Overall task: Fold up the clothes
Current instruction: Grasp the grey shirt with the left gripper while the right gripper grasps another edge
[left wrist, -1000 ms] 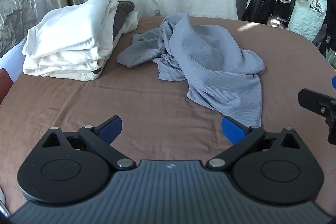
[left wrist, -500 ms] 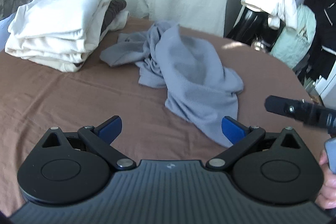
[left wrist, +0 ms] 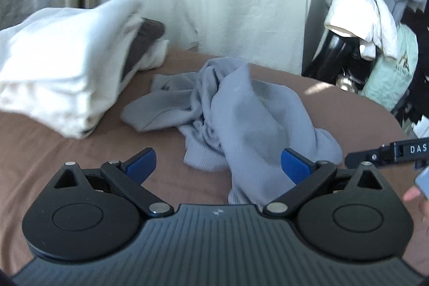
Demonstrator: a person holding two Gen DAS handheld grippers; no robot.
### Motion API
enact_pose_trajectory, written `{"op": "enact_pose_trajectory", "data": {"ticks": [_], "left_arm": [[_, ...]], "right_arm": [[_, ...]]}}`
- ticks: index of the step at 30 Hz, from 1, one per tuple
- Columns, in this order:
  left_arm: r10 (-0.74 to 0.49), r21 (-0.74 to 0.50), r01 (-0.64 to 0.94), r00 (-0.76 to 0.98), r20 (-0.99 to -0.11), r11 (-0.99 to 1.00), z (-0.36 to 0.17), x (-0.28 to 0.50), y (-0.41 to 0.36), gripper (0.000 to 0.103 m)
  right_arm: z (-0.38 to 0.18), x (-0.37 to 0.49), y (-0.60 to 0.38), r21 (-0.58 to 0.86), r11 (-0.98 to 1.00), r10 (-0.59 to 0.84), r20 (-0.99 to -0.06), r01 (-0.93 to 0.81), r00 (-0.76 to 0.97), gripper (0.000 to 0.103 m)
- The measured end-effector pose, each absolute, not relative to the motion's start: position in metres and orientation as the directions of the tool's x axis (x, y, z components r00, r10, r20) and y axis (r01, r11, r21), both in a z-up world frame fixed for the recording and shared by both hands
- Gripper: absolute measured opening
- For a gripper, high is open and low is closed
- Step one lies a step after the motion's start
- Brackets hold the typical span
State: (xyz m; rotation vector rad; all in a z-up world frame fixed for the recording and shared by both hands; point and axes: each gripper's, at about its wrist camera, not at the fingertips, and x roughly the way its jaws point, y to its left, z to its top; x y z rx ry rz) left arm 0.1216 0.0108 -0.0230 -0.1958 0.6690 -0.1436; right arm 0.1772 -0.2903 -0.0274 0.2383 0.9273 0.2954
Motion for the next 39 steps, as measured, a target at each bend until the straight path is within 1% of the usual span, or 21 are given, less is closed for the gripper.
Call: {"op": "enact_pose_trajectory", "data": {"ticks": [2,5,7,9,12,13,15,17,18,19,20,21,22,24,25,27,31,33,36,37,39], "left_arm": [[-0.172,-0.232,0.024,0.746,-0.643,0.972,-0.034,0.153,0.010,0.099],[-0.192,-0.293,-0.027,0.696,-0.692,0.956,-0.053,0.194,0.013,0.098],[-0.203,-0.296,-0.017,0.691,-0.694,0.955,-0.062,0.214,0.013,0.098],[-0.190,-0.269,-0.006,0.690,-0.698,0.963,-0.069,0.229,0.011,0.098],[-0.237,-0.326,-0.005,0.677,-0.696,0.945,-0.081,0.233,0.004,0.098],[-0.255,-0.348,-0.004,0.673,-0.695,0.937,-0.085,0.233,0.001,0.099],[-0.290,-0.391,-0.005,0.664,-0.690,0.920,-0.093,0.235,-0.004,0.101],[-0.325,-0.434,-0.006,0.654,-0.683,0.901,-0.101,0.237,-0.010,0.101],[-0.342,-0.454,-0.006,0.650,-0.679,0.891,-0.105,0.237,-0.012,0.095],[-0.359,-0.475,-0.007,0.645,-0.675,0.880,-0.109,0.238,-0.015,0.073],[-0.376,-0.495,-0.008,0.641,-0.670,0.869,-0.113,0.239,-0.018,0.059],[-0.393,-0.515,-0.009,0.636,-0.664,0.857,-0.117,0.240,-0.020,0.042],[-0.409,-0.535,-0.010,0.631,-0.659,0.845,-0.121,0.241,-0.023,0.033],[-0.468,-0.594,0.000,0.616,-0.633,0.804,-0.117,0.232,-0.023,0.027],[-0.489,-0.610,0.015,0.613,-0.621,0.792,-0.112,0.225,-0.023,0.024],[-0.523,-0.630,0.047,0.608,-0.597,0.775,-0.101,0.207,-0.023,0.021],[-0.584,-0.667,0.114,0.605,-0.542,0.737,-0.076,0.170,-0.023,0.017],[-0.604,-0.687,0.140,0.621,-0.500,0.713,-0.060,0.148,-0.020,0.015],[-0.575,-0.653,0.159,0.653,-0.493,0.740,-0.039,0.118,-0.012,0.014],[-0.564,-0.640,0.164,0.664,-0.491,0.751,-0.032,0.108,-0.009,0.014],[-0.541,-0.612,0.174,0.685,-0.488,0.772,-0.018,0.088,-0.004,0.014]], "right_arm": [[-0.029,0.192,-0.293,0.284,0.946,0.319,-0.749,-0.154,0.580,0.103],[-0.046,0.215,-0.299,0.271,0.951,0.307,-0.748,-0.151,0.589,0.103],[-0.059,0.227,-0.303,0.277,0.951,0.301,-0.741,-0.135,0.600,0.103],[-0.071,0.239,-0.313,0.308,0.946,0.304,-0.724,-0.103,0.619,0.103],[-0.089,0.254,-0.323,0.383,0.922,0.331,-0.710,-0.054,0.621,0.102],[-0.096,0.259,-0.320,0.381,0.923,0.335,-0.725,-0.055,0.602,0.101],[-0.112,0.269,-0.315,0.378,0.924,0.342,-0.752,-0.056,0.564,0.091],[-0.120,0.269,-0.302,0.354,0.933,0.328,-0.759,-0.066,0.563,0.090],[-0.121,0.266,-0.294,0.341,0.937,0.325,-0.756,-0.082,0.568,0.083],[-0.119,0.263,-0.287,0.337,0.935,0.336,-0.749,-0.109,0.571,0.074],[-0.115,0.259,-0.281,0.340,0.930,0.355,-0.741,-0.138,0.570,0.047],[-0.111,0.254,-0.275,0.343,0.925,0.374,-0.733,-0.167,0.569,0.023],[-0.107,0.249,-0.273,0.370,0.909,0.410,-0.717,-0.190,0.564,0.015],[-0.098,0.236,-0.272,0.451,0.863,0.495,-0.671,-0.226,0.553,0.015],[-0.092,0.227,-0.270,0.465,0.848,0.522,-0.648,-0.254,0.555,0.015],[-0.077,0.206,-0.266,0.476,0.819,0.568,-0.602,-0.319,0.561,0.015],[-0.045,0.161,-0.268,0.465,0.786,0.616,-0.525,-0.408,0.587,0.014],[-0.030,0.139,-0.276,0.454,0.784,0.616,-0.489,-0.423,0.617,0.013],[0.001,0.104,-0.282,0.399,0.804,0.590,-0.448,-0.441,0.671,0.013],[0.011,0.098,-0.283,0.376,0.815,0.575,-0.441,-0.441,0.689,0.013],[0.030,0.084,-0.273,0.300,0.857,0.514,-0.456,-0.418,0.726,0.013]]}}
